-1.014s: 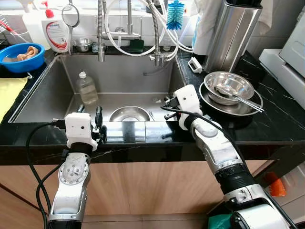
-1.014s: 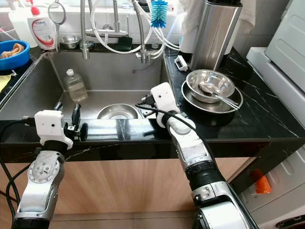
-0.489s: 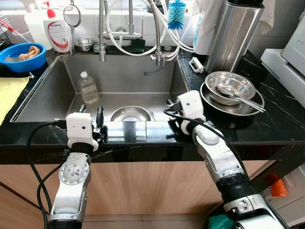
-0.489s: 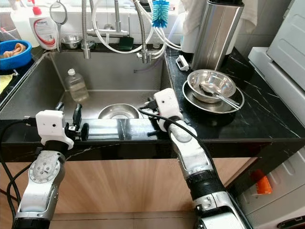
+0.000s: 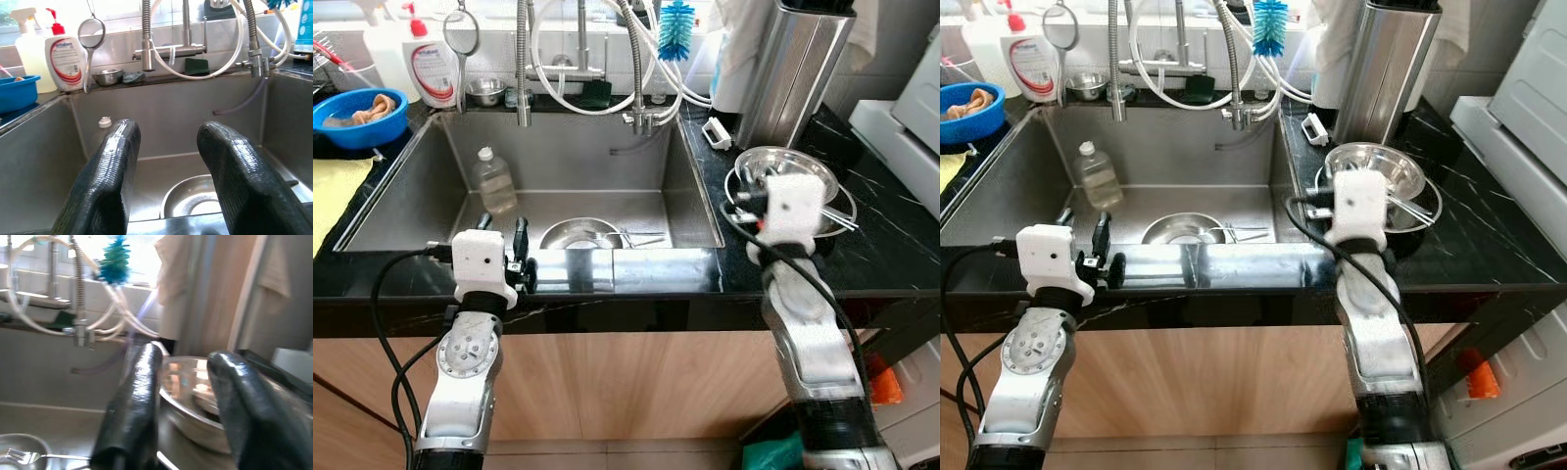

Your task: Kitchen organization

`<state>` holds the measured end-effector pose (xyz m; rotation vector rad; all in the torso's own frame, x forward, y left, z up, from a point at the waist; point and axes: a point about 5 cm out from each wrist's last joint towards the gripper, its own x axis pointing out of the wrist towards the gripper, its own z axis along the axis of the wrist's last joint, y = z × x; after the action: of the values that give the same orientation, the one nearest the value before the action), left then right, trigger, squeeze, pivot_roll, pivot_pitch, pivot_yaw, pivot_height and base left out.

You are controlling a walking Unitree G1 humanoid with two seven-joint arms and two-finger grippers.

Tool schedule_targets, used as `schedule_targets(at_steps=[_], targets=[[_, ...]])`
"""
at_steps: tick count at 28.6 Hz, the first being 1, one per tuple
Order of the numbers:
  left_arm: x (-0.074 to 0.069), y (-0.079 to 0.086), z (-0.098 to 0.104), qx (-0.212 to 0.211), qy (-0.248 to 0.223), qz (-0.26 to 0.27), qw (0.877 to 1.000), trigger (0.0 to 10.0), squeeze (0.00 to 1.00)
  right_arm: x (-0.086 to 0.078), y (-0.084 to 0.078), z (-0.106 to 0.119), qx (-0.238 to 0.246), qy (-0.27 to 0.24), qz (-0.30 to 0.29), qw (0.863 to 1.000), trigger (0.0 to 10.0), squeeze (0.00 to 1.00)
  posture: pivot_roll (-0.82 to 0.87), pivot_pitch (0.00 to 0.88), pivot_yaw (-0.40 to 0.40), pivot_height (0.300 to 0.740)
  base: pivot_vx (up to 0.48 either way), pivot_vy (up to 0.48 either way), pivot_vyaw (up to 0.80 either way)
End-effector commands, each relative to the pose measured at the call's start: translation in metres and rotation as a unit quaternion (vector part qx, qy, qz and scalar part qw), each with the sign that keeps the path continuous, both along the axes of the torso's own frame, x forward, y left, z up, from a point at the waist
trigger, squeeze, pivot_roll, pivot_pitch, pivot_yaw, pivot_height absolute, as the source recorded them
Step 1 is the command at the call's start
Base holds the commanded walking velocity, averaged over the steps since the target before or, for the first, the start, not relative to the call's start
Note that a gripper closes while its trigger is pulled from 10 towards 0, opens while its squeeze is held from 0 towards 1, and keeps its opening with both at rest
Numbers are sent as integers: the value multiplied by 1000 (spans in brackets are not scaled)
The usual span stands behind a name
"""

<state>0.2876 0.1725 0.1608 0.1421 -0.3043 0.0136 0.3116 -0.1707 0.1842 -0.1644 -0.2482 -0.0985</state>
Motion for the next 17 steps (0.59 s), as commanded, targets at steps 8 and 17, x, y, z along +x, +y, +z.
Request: schedule_targets(at_steps=[8, 17], targets=[[1, -1, -2, -1, 9, -6, 1000, 10000, 0, -17, -14, 21, 16, -56, -63, 996, 10000, 1000, -68, 0, -4, 706, 0, 0, 0], [1, 0, -4, -2, 13, -3, 1000, 10000, 0, -31, -16, 1, 12, -5, -77, 997, 10000, 0, -66, 18, -11, 706, 0, 0, 0]])
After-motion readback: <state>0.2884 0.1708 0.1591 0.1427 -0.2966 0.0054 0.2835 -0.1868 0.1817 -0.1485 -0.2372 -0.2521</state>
